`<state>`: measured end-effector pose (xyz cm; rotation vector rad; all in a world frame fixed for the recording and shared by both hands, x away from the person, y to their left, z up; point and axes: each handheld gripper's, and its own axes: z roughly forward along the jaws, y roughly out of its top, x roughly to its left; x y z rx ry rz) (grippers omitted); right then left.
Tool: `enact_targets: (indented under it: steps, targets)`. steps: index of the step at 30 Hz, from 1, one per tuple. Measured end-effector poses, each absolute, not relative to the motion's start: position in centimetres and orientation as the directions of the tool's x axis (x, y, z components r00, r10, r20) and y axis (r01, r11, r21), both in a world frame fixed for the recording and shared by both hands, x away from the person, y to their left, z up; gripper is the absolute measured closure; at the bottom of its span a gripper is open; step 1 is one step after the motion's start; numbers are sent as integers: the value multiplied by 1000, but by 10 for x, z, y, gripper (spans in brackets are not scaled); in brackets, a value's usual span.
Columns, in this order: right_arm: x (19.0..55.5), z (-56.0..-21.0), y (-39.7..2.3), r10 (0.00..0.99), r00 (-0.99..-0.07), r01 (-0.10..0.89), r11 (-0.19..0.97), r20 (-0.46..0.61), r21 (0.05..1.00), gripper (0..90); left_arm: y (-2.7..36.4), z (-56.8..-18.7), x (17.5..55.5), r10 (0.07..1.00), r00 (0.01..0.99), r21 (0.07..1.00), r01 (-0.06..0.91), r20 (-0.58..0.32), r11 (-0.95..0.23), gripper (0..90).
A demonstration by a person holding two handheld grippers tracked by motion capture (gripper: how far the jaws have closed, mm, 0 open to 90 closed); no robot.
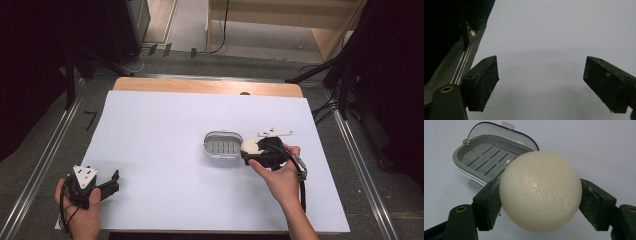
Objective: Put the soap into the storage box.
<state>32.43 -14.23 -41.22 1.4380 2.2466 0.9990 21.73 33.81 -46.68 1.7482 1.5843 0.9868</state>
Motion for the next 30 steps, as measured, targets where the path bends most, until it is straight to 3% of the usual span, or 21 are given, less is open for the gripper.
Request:
enact_targets:
  steps: [30]
  targets:
    - [341, -406, -105, 862, -491, 670, 284, 123, 686, 255, 338, -467, 218, 989, 24, 812, 568, 144, -133, 138]
